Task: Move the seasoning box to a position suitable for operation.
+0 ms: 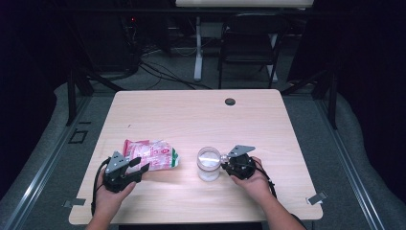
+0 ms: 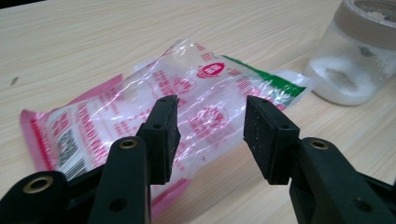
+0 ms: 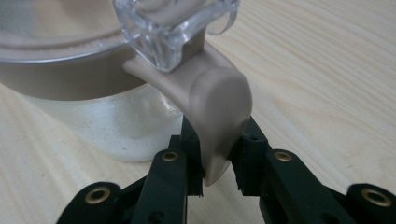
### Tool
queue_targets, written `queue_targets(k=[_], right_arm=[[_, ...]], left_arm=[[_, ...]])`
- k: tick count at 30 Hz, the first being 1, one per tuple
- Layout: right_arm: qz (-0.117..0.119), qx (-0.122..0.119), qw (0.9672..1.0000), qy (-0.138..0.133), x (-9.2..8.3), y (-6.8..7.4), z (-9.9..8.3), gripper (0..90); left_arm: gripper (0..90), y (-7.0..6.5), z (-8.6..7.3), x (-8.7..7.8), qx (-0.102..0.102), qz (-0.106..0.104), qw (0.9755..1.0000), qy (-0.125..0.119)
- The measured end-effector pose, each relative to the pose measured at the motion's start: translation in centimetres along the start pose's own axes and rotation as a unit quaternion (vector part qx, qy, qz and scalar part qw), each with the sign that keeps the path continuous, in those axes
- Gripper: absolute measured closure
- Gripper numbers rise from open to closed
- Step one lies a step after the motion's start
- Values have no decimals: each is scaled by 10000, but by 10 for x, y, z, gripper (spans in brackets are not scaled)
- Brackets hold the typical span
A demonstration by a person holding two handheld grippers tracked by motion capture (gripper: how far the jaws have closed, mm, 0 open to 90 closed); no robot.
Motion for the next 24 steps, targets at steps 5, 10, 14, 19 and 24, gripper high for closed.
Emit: queue_targets(k=[5,10,14,19,24], right_arm=[[117,-78,9999,-58,-3,4,-2,763],[159,108,9998,-106,-8,4,-4,719],[17,31,9996,-278,-25,7,0,656],[-355,-136,9974,-604,-57,4,18,575],[-393,329,9957,-775,-80,2,44,555]], left_arm=[[563,-10,6,7,59,-199,9998,-52],[575,-15,9,11,80,-297,9995,-61],[603,-20,19,12,-50,-405,9990,-173],[636,-29,39,12,-158,-499,9982,-291],[641,-37,61,15,-393,-724,9961,-325]])
Point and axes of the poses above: each handheld gripper's, and its own axes: x roughly forward along the jaws, z roughly out of its top, y roughly to its left, the point moved 10 cm from there along x, roughly forward along the jaws, and after that the axes turned 9 degrees about -y, right-handed, at the moved point
